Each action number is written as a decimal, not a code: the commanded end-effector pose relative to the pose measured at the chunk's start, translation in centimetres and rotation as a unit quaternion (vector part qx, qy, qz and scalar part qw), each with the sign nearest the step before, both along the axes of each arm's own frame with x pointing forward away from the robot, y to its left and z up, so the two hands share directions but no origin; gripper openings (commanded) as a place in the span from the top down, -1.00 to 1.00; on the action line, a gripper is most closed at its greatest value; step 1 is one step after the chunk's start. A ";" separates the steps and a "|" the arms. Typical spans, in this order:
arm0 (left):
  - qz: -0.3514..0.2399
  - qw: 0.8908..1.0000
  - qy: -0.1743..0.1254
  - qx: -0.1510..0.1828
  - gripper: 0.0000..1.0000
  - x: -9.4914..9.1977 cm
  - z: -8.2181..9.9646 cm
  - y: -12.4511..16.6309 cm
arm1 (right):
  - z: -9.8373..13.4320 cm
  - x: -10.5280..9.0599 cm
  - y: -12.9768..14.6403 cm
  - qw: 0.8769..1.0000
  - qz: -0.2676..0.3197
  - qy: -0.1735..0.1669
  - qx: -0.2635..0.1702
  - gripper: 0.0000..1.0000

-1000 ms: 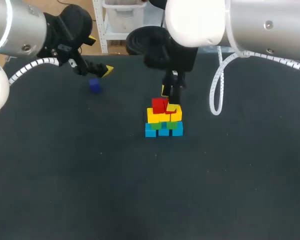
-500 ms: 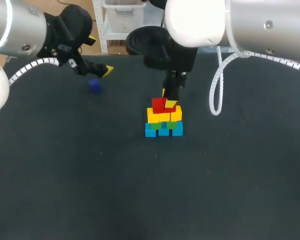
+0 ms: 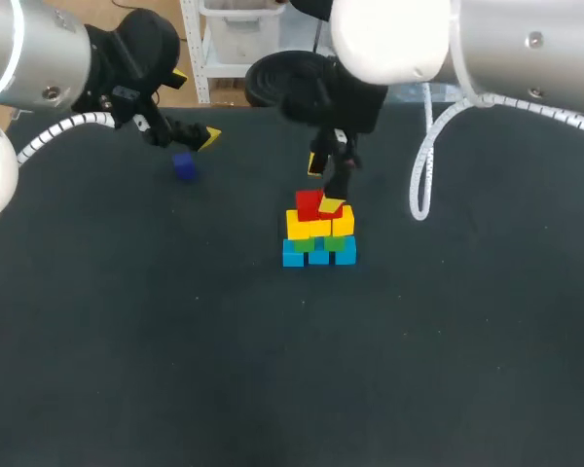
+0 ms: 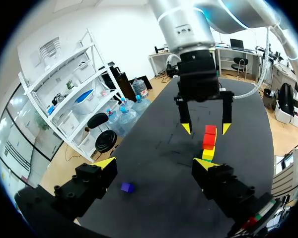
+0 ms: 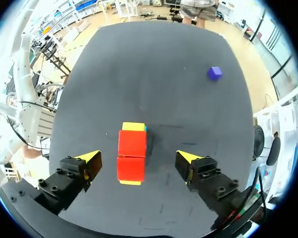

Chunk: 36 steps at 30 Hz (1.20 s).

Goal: Place the blue cubes, place green cubes on the blue cubes, place the yellow cubes on the green cubes, then place the red cubes on the yellow cubes, and place purple cube on the red cubes.

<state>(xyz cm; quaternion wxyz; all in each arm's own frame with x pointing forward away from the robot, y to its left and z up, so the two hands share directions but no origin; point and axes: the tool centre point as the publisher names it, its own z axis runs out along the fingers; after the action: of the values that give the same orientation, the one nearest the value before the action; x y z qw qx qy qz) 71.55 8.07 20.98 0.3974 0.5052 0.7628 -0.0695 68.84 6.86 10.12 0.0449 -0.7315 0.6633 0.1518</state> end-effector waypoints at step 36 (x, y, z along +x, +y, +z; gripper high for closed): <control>-0.003 1.000 -0.001 -0.002 -1.00 0.0 0.0 0.2 | 8.9 0.1 -5.6 0.934 -0.133 -0.318 0.095 -1.00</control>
<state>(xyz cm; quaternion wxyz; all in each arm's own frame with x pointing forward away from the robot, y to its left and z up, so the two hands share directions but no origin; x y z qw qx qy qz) 71.55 8.07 20.98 0.3974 0.5052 0.7629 -0.0695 70.41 3.03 18.08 0.2566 -0.6804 0.6844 0.0538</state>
